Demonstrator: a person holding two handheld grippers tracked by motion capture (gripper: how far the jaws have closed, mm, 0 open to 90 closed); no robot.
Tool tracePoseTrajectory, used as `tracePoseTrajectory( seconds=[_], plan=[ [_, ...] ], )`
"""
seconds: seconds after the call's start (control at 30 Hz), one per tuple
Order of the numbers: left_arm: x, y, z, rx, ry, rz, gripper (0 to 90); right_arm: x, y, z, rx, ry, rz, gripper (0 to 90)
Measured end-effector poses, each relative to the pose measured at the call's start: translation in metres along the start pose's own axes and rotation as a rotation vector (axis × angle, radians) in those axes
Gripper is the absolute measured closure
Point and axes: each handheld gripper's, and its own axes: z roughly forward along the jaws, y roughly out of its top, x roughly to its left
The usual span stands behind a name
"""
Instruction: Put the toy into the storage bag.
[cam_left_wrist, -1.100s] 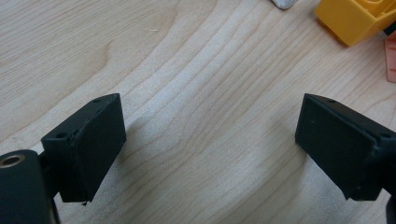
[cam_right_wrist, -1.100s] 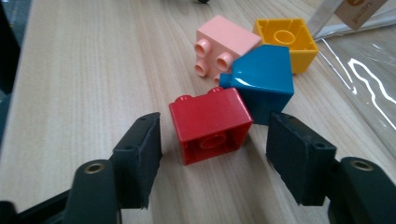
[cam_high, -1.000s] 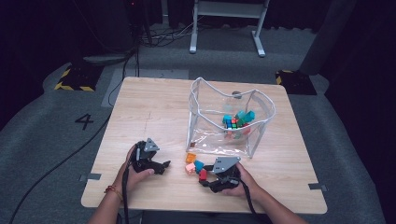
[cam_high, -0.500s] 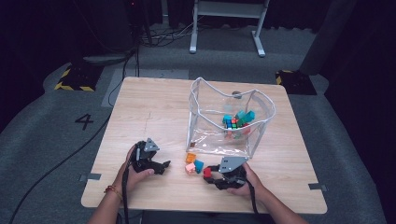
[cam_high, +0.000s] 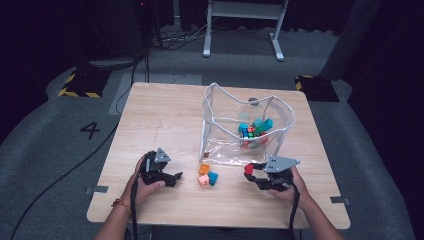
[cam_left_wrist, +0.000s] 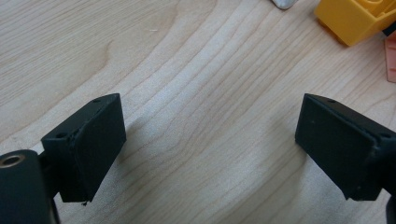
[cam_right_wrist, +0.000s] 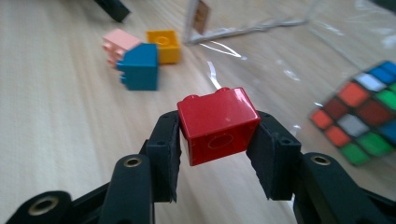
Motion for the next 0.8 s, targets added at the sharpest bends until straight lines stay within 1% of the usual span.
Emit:
tracePoseTrajectory(
  seconds=[0.03,0.1,0.23,0.27,0.33,0.37,0.4,0.47,0.5,0.53,0.6,0.67,0.7,0.8],
  plan=[
    [0.0,0.0,0.0,0.001,0.0,0.0,8.8,-0.005,-0.002,-0.003,-0.002,-0.008,0.002,55.7],
    [0.0,0.0,0.0,0.0,-0.001,-0.002,8.8,-0.014,-0.005,-0.01,-0.011,-0.018,0.033,55.7],
    [0.0,0.0,0.0,0.0,0.0,-0.001,8.8,-0.029,-0.012,-0.025,-0.007,-0.073,0.054,55.7],
    [0.0,0.0,0.0,0.0,0.0,0.0,8.8,-0.032,-0.013,-0.028,-0.013,-0.083,0.065,55.7],
    [0.0,0.0,0.0,0.0,0.0,-0.001,8.8,-0.04,-0.016,-0.035,-0.024,-0.093,0.082,55.7],
    [0.0,0.0,0.0,0.0,0.0,0.0,8.8,-0.043,-0.017,-0.039,-0.03,-0.09,0.082,55.7],
    [0.0,0.0,0.0,0.0,0.0,0.0,8.8,-0.045,-0.018,-0.043,-0.034,-0.098,0.085,55.7],
    [0.0,0.0,0.0,0.0,0.0,-0.001,8.8,-0.048,-0.02,-0.048,-0.039,-0.088,0.088,55.7],
    [0.0,0.0,0.0,0.0,0.0,0.0,8.8,-0.048,-0.02,-0.051,-0.03,-0.082,0.079,55.7],
    [0.0,0.0,0.0,0.0,0.0,0.0,8.8,-0.048,-0.021,-0.053,-0.027,-0.09,0.066,55.7],
    [0.0,0.0,0.0,0.0,0.0,-0.001,8.8,-0.05,-0.022,-0.059,-0.026,-0.092,0.063,55.7],
    [0.0,0.0,0.0,0.001,0.0,0.001,8.8,-0.053,-0.023,-0.064,-0.039,-0.097,0.077,55.7],
    [0.0,0.0,0.0,0.0,0.0,-0.002,8.8,-0.054,-0.023,-0.067,-0.036,-0.099,0.081,55.7],
    [0.0,0.0,0.0,0.001,-0.002,-0.002,8.8,-0.059,-0.025,-0.076,-0.05,-0.126,0.096,55.7]
  ],
)
